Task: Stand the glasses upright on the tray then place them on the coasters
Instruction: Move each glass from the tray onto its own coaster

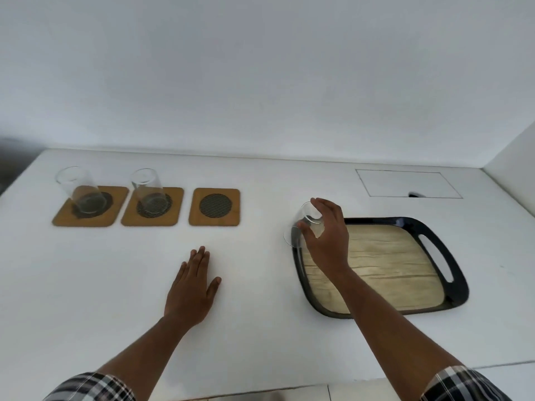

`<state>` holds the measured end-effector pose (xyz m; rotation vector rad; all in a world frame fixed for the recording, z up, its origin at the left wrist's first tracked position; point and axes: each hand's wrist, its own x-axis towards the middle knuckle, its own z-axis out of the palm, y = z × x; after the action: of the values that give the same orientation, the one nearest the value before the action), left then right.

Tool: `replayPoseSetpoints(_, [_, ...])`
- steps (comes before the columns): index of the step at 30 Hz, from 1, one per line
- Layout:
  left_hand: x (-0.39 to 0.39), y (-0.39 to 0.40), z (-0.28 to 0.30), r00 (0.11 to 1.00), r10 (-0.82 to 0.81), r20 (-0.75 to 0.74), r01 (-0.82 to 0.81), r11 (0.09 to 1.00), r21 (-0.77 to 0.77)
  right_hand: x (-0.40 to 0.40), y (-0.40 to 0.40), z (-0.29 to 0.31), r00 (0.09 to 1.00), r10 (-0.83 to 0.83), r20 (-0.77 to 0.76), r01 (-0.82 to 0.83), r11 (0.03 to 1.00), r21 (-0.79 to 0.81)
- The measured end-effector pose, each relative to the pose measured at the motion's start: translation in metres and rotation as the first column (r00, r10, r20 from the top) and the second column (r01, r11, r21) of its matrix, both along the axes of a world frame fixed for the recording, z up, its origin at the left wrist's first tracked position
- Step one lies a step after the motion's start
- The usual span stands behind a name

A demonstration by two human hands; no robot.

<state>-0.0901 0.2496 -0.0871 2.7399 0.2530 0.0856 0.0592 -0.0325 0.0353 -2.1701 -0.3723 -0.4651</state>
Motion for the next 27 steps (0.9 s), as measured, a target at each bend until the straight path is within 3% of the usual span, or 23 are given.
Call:
replayPoseSetpoints(10, [-0.021, 0.113, -0.009, 0.996, 0.076, -0.054, -0.073, 0.996, 0.056, 0.013, 0.146, -0.007, 0.991, 0.129, -0.031, -0.126, 0.988, 0.088])
replayPoseSetpoints(15, [-0.023, 0.118, -0.011, 0.999, 0.043, -0.03, -0.039, 0.994, 0.106, 0.033, 0.191, -0.01, 0.991, 0.115, -0.072, -0.11, 0.991, 0.076])
replayPoseSetpoints(27, [-0.021, 0.116, -0.007, 0.998, 0.054, -0.033, -0.052, 0.997, 0.059, 0.075, 0.246, -0.025, 0.989, 0.129, -0.075, -0.128, 0.992, 0.015])
